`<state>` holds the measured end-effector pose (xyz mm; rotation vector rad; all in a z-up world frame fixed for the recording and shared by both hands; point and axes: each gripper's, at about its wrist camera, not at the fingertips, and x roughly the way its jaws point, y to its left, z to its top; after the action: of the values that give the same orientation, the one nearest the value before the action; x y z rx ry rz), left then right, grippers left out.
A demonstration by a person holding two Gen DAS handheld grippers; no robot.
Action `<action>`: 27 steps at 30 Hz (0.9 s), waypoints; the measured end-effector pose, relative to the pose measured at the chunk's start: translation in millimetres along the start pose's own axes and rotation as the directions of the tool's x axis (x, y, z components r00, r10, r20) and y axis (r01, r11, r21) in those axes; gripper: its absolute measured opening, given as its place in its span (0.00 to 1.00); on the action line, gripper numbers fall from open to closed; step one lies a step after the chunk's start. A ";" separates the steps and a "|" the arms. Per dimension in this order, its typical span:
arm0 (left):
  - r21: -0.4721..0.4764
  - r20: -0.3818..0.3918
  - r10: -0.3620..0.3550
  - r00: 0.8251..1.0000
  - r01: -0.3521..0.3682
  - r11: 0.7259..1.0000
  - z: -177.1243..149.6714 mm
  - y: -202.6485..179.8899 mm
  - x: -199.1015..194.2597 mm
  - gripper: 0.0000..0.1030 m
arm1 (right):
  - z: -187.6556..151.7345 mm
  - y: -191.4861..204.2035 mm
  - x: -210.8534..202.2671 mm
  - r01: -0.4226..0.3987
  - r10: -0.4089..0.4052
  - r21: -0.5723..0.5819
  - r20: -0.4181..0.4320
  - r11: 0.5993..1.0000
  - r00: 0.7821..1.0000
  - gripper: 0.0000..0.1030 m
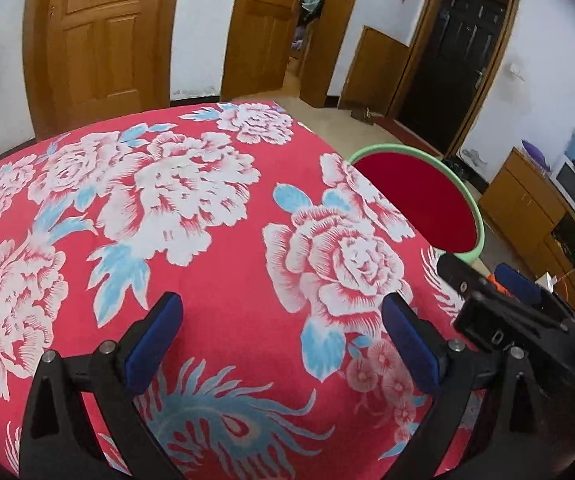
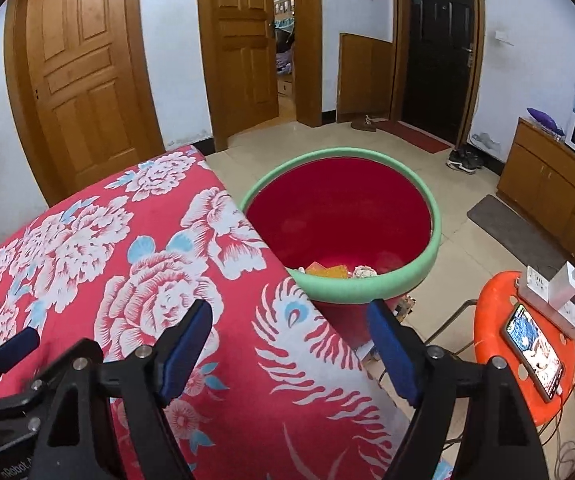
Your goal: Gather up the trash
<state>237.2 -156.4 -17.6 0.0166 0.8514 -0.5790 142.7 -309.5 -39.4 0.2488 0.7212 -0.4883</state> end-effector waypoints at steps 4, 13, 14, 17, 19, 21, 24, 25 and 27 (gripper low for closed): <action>0.017 0.008 0.009 1.000 -0.009 1.000 -1.2 -3.8 -2.4 0.95 | -0.1 -2.9 -0.6 0.029 -0.029 0.023 0.003 0.999 1.000 0.79; 0.021 0.016 0.014 1.000 -0.015 1.000 -1.4 -3.7 -4.0 0.95 | -0.2 -0.2 -1.5 0.051 -0.051 0.013 0.004 0.999 0.999 0.79; 0.022 0.017 0.015 1.000 -0.015 1.000 -1.4 -3.8 -4.6 0.95 | 0.0 -0.5 -0.8 0.049 -0.050 0.012 0.005 0.999 0.999 0.79; 0.021 0.017 0.014 1.000 -0.014 1.000 -1.4 -3.6 -4.9 0.95 | 0.0 -0.6 -0.8 0.050 -0.050 0.012 0.005 0.999 0.999 0.79; 0.021 0.016 0.015 1.000 -0.016 1.000 -1.3 -4.0 -5.0 0.95 | 0.0 -0.5 -0.5 0.045 -0.045 0.012 0.003 0.999 0.999 0.79; 0.021 0.017 0.015 1.000 -0.015 1.000 -1.2 -3.8 -5.4 0.95 | 0.7 -1.0 -0.4 0.045 -0.045 0.013 0.001 0.999 0.999 0.79; 0.021 0.018 0.016 1.000 -0.016 1.000 -1.2 -3.9 -5.4 0.95 | 0.8 -1.0 -0.6 0.046 -0.046 0.012 0.005 0.999 0.999 0.79; 0.021 0.018 0.017 1.000 -0.017 1.000 -0.7 -3.8 -5.4 0.95 | 1.1 -1.2 -0.6 0.046 -0.046 0.013 0.006 0.999 0.999 0.79; 0.022 0.016 0.019 1.000 -0.019 1.000 -0.4 -3.8 -5.3 0.95 | 1.2 -1.4 -0.2 0.043 -0.043 0.013 0.007 0.999 0.999 0.79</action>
<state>232.3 -157.0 -13.3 0.0402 0.8282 -0.5703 142.6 -311.1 -38.4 0.2444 0.7180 -0.5347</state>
